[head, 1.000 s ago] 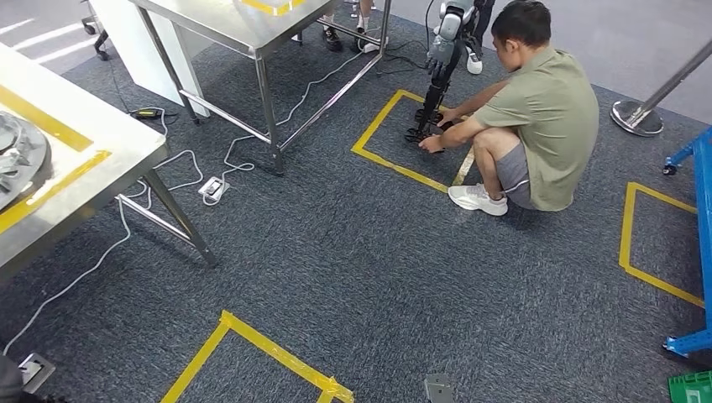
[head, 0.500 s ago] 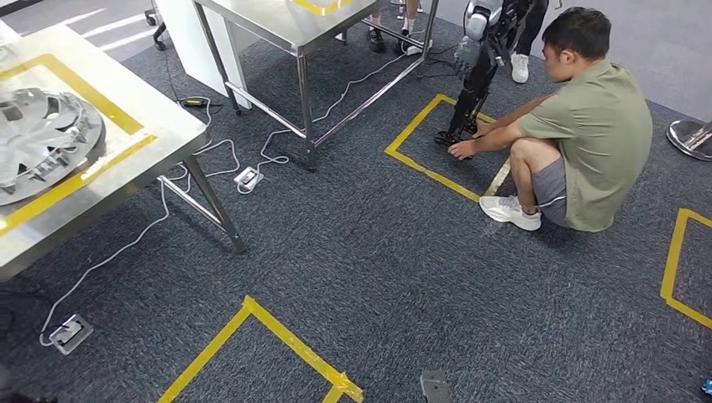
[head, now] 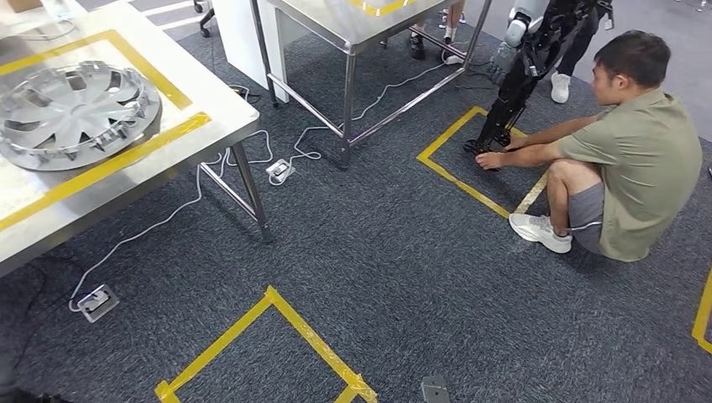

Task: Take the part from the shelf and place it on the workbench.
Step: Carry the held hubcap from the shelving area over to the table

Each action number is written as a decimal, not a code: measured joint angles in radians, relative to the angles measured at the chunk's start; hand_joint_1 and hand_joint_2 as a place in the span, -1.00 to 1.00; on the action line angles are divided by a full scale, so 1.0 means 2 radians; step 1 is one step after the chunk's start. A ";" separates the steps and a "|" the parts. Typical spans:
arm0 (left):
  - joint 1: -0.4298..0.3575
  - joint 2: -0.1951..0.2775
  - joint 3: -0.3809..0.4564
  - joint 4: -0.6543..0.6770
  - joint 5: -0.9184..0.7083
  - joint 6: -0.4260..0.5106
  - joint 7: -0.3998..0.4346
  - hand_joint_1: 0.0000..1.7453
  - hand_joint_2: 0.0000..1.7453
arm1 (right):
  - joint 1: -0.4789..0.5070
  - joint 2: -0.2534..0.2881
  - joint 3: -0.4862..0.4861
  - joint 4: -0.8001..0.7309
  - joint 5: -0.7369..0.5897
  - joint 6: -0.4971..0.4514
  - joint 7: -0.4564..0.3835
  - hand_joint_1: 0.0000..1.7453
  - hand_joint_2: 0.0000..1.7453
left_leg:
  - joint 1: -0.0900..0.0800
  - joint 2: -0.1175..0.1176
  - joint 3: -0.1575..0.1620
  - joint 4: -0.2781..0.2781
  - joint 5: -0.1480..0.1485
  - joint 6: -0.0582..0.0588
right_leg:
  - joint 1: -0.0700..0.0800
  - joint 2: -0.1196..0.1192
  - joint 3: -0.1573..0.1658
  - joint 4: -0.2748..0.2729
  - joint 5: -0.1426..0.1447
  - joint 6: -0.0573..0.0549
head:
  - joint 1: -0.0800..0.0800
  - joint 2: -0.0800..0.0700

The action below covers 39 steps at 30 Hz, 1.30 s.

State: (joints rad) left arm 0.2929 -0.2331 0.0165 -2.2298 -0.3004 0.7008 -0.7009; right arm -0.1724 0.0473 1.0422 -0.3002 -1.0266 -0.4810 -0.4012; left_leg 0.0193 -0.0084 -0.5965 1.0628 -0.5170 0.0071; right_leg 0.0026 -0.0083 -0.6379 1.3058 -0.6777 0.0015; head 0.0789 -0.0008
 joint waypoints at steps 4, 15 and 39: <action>0.000 0.000 0.000 0.000 0.001 0.000 0.000 1.00 1.00 | -0.001 -0.002 0.000 0.000 0.002 -0.002 0.000 -1.00 1.00 | -0.002 -0.020 -0.001 -0.001 0.004 0.000 | 0.011 0.021 0.044 -0.106 0.063 -0.024 | 0.001 0.000; 0.003 -0.002 0.002 -0.002 0.008 0.000 0.000 1.00 1.00 | -0.005 -0.003 0.000 -0.002 0.006 0.000 0.000 -1.00 1.00 | 0.003 0.005 -0.052 0.100 -0.050 -0.025 | 0.010 -0.003 0.065 -0.178 0.095 -0.027 | -0.010 0.000; 0.006 -0.007 0.009 -0.005 0.007 0.000 0.000 1.00 1.00 | -0.007 -0.004 0.000 -0.002 0.011 0.001 0.000 -1.00 1.00 | 0.005 -0.032 -0.007 -0.008 0.017 -0.013 | 0.008 0.026 0.068 -0.152 0.072 -0.019 | 0.003 0.000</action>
State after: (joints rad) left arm 0.3043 -0.2473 0.0346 -2.2394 -0.2857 0.7007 -0.7012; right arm -0.1873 0.0396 1.0426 -0.3047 -1.0054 -0.4795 -0.4005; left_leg 0.0287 -0.0715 -0.6110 1.0470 -0.4823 -0.0193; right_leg 0.0184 0.0440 -0.5016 1.0010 -0.5330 -0.0374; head 0.0841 -0.0008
